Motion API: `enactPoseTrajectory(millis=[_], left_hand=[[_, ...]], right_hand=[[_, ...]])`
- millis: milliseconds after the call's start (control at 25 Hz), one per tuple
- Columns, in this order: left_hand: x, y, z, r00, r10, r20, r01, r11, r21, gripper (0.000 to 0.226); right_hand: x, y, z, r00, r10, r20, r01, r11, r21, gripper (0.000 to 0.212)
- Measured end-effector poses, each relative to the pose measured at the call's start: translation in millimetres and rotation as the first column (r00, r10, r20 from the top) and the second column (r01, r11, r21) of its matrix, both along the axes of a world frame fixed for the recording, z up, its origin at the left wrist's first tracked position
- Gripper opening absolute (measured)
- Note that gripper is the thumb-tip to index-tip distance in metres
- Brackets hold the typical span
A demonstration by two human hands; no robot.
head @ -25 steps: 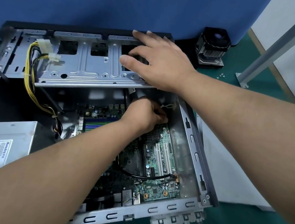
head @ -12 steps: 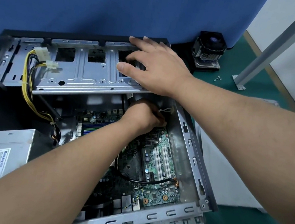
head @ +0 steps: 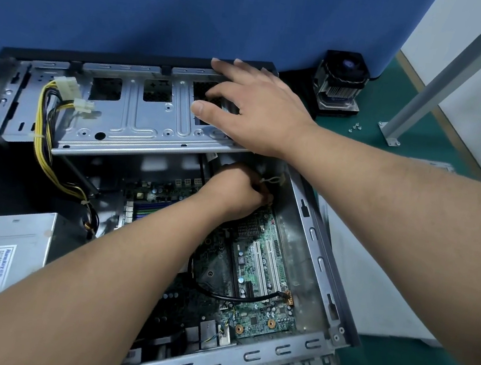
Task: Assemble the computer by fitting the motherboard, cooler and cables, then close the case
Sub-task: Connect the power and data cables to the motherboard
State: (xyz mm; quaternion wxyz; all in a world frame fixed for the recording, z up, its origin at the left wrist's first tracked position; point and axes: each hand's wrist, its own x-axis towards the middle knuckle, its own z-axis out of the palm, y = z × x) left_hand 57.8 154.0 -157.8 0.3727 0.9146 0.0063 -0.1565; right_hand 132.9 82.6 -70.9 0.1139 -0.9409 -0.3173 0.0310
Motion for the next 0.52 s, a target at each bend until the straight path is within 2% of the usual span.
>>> enactPoseTrajectory(millis=[200, 280, 520], left_hand=[[-1.7, 0.2, -1.2, 0.999, 0.045, 0.004, -0.045, 0.998, -0.039, 0.009], [-1.4, 0.8, -1.0, 0.998, 0.053, 0.012, -0.053, 0.997, -0.051, 0.017], [-0.7, -2.6, -0.5, 0.999, 0.039, 0.032, -0.038, 0.999, -0.035, 0.009]], right_hand=[[0.6, 0.0, -1.1, 1.0, 0.001, 0.006, -0.002, 1.0, 0.005, 0.064], [1.0, -0.4, -1.5, 1.0, 0.001, 0.005, -0.001, 1.0, 0.012, 0.063], [2.0, -0.7, -2.5, 1.0, 0.009, 0.014, -0.009, 1.0, 0.014, 0.065]])
